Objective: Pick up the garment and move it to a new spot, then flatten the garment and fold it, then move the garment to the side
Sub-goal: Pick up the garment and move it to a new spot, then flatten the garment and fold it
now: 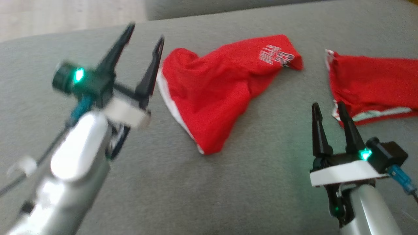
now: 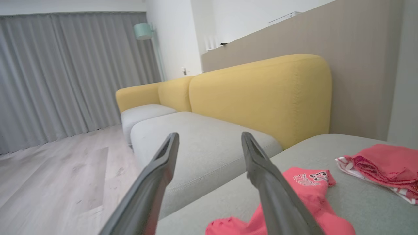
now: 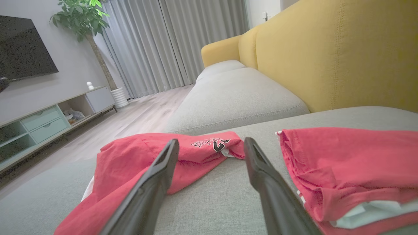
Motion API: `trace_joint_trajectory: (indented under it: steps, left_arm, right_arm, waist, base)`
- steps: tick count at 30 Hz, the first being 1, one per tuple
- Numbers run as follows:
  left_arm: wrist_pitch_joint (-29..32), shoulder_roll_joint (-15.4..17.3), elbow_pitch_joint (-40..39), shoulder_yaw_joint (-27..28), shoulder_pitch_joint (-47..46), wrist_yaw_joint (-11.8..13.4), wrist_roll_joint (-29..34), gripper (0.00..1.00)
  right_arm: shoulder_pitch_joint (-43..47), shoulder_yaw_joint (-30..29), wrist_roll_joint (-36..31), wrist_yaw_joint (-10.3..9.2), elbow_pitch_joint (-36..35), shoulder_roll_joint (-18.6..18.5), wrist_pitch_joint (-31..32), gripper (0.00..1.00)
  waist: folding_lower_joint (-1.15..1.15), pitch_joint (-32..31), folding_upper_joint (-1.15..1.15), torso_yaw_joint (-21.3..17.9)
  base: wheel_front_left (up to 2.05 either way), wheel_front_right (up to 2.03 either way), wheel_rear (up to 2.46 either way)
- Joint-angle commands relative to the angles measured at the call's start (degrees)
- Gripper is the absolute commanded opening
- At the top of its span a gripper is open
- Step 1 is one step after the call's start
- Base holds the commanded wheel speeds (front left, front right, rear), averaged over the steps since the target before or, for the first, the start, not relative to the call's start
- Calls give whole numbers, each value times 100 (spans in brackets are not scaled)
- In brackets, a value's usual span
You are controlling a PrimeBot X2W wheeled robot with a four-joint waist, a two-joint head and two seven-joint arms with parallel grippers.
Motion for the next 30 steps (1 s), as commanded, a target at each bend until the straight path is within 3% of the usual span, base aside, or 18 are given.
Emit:
trace_joint_trajectory:
  steps: [1, 6, 11, 18, 30]
  left_arm:
    - [-22, 207, -250, 299, -64, 65, 31, 100]
    - [-22, 111, -884, 680, 1174, 382, 7, 100]
    - [-22, -263, -1413, 1105, 2206, 642, 12, 100]
    - [-22, -575, -1571, 1275, 2458, 410, 313, 100]
    - [-22, -905, -1458, 1462, 2341, 49, 610, 100]
  right_arm:
    - [-39, 108, -58, -4, -149, -27, -62, 100]
    - [124, 9, -140, -4, -87, -27, -62, 100]
    - [217, -21, -181, -4, 30, -27, -62, 100]
    - [64, -45, -391, -4, 330, -27, -62, 100]
    - [-1011, 261, -727, -4, 1852, -27, 411, 100]
  waist:
    - [0, -166, 0, 256]
    - [0, -285, 0, 564]
    - [0, -313, 0, 825]
    - [0, -245, 0, 1176]
    - [0, 113, 0, 1553]
  base:
    - [0, 0, 0]
    - [0, 0, 0]
    - [0, 0, 0]
    - [0, 0, 0]
    - [0, 0, 0]
